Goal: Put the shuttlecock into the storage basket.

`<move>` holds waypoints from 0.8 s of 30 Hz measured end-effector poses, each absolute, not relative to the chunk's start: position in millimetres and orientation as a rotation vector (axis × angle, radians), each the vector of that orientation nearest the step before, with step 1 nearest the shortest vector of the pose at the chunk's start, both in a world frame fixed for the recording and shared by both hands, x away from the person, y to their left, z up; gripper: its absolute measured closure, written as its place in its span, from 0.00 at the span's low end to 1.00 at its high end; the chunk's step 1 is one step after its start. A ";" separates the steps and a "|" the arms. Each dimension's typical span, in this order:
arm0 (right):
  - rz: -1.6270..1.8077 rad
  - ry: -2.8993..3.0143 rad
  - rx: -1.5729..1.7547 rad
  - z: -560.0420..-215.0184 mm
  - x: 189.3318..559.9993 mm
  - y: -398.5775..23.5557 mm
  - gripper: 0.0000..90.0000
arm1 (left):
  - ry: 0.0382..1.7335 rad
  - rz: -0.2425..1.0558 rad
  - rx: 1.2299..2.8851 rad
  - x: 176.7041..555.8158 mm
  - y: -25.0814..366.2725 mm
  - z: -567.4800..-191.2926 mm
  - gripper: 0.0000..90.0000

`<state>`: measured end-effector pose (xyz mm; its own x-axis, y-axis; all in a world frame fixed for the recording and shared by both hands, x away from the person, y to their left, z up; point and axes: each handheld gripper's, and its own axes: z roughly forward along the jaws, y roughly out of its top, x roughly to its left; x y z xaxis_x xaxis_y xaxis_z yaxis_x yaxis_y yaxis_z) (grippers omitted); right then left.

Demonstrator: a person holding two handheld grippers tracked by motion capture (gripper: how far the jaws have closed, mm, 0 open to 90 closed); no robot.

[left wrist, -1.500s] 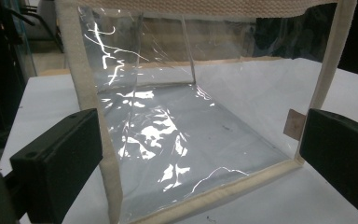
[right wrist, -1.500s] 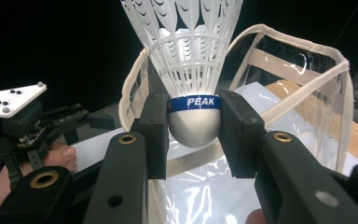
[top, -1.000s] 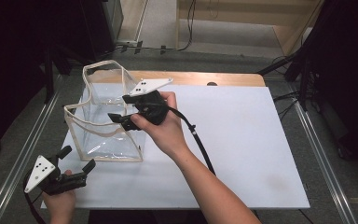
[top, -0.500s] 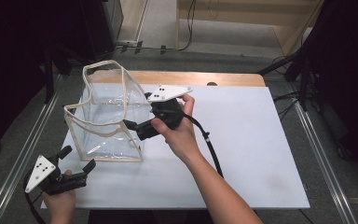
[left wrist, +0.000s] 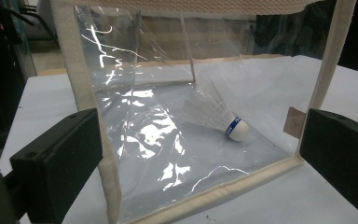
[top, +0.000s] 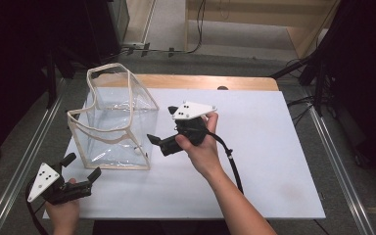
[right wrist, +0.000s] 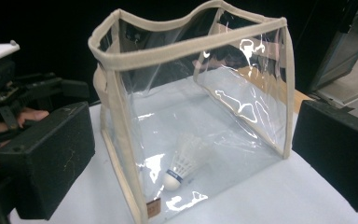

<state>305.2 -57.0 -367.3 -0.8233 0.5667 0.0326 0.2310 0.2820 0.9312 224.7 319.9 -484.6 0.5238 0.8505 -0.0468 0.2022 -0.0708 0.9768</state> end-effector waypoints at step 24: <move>1.554 2.191 0.779 -402.0 292.8 -91.3 0.00 | 0.926 0.684 1.585 224.6 319.4 -484.7 0.00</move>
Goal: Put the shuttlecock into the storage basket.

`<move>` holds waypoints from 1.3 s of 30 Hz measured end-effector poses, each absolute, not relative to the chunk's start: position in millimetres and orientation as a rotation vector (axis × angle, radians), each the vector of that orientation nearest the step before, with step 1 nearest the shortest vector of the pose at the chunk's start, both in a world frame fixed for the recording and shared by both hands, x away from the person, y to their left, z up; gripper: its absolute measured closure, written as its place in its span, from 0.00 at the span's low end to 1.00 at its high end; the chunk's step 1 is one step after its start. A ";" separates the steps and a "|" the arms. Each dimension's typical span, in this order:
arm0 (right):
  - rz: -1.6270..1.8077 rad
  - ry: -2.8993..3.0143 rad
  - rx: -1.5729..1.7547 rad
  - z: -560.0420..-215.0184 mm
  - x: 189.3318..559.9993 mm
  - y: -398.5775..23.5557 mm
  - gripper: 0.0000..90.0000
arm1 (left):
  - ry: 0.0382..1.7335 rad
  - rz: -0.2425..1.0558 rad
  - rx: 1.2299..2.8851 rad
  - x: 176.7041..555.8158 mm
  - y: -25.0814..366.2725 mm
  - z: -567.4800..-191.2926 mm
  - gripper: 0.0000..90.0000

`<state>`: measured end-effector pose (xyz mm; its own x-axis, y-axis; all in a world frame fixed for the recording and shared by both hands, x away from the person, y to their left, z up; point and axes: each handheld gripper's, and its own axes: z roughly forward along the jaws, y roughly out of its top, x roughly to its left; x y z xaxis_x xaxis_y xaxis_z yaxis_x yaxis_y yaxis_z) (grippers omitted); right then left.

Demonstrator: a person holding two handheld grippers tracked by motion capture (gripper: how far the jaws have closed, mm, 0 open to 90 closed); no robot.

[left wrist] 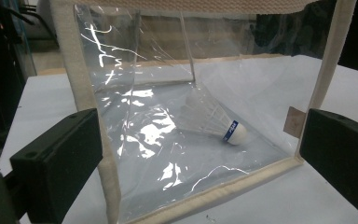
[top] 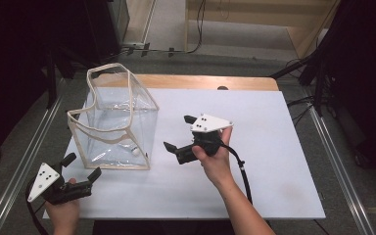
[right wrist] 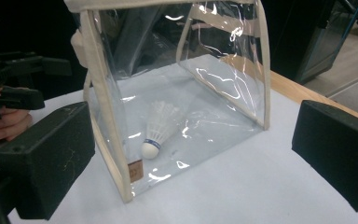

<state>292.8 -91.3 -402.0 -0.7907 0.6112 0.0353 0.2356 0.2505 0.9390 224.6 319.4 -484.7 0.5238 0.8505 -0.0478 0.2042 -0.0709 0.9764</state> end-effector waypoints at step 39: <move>1.471 2.084 0.989 -448.3 271.7 -175.6 0.00 | 0.925 0.683 1.588 224.2 319.1 -484.7 0.00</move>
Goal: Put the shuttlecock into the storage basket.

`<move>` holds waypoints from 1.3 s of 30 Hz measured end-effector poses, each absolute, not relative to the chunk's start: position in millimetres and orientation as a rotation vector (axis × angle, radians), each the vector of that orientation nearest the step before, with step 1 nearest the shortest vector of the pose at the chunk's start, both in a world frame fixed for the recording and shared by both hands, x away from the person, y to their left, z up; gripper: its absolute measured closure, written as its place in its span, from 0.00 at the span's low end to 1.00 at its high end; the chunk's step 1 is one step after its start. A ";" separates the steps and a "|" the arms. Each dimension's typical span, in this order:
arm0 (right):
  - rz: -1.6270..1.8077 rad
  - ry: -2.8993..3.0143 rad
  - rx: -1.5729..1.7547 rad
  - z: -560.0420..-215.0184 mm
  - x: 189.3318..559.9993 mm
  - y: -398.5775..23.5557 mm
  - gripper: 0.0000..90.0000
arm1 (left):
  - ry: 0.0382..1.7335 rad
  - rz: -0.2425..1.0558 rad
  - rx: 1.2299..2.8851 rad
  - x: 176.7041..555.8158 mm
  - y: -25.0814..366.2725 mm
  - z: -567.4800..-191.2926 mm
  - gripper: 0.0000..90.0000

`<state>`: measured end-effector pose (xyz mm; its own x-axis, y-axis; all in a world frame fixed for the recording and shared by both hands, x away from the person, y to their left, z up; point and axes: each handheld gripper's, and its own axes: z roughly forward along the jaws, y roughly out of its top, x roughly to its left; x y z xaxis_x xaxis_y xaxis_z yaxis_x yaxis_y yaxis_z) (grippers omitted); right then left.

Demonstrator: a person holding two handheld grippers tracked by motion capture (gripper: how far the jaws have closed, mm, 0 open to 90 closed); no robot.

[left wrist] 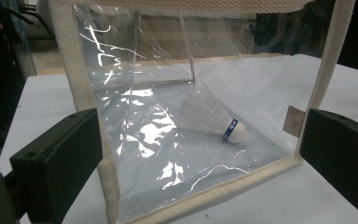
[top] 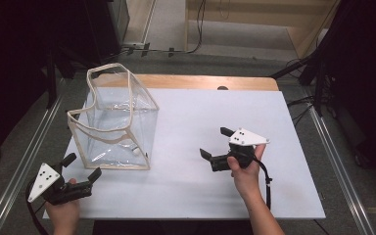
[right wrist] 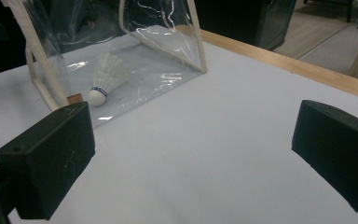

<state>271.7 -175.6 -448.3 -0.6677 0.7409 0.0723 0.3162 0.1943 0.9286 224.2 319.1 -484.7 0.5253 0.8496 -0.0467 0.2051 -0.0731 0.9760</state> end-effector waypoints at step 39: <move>1.402 1.950 1.150 -479.2 241.1 -257.0 0.00 | 0.926 0.691 1.595 223.9 318.6 -484.8 0.00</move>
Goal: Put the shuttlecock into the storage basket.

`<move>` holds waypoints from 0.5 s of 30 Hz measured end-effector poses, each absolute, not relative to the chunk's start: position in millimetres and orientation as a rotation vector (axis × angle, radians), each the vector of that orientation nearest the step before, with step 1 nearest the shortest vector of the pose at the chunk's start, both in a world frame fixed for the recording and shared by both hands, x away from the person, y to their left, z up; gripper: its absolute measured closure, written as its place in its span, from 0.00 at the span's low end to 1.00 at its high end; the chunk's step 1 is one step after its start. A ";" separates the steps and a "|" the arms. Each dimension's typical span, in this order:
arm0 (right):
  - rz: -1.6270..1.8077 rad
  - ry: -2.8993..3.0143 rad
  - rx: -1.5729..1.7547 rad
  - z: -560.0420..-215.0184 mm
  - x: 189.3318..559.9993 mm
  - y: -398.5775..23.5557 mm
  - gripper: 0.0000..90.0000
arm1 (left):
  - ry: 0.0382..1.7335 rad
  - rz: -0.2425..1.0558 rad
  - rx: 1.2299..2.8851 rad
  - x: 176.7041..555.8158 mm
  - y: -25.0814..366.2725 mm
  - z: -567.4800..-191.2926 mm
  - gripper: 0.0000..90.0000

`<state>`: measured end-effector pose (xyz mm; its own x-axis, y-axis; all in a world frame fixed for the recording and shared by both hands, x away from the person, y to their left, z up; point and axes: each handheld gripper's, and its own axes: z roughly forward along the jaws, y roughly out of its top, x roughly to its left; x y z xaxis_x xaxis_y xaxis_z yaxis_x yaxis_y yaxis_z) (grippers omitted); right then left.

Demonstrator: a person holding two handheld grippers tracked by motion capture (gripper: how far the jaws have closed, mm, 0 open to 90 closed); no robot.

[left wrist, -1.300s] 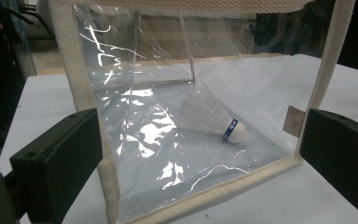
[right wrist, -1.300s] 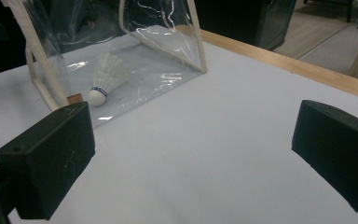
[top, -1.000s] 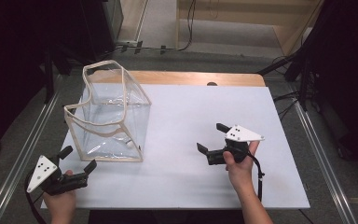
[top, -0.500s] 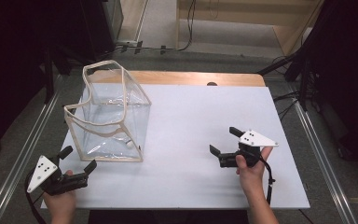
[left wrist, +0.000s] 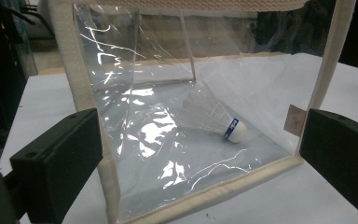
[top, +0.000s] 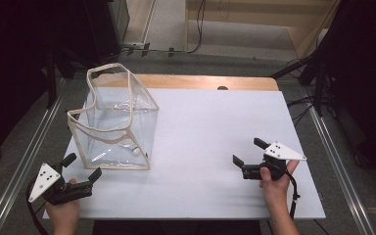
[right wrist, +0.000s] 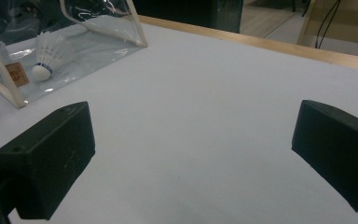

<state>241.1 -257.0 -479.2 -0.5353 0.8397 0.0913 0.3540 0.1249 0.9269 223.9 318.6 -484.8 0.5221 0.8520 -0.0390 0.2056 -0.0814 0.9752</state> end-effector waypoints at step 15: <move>1.383 1.916 1.202 -492.2 228.8 -286.9 0.00 | 0.924 0.692 1.599 223.9 318.7 -484.8 0.00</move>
<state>228.8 -286.9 -492.2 -0.4953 0.8624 0.1047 0.3711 0.1011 0.9231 223.9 318.7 -484.8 0.5240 0.8510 -0.0355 0.2052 -0.0857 0.9750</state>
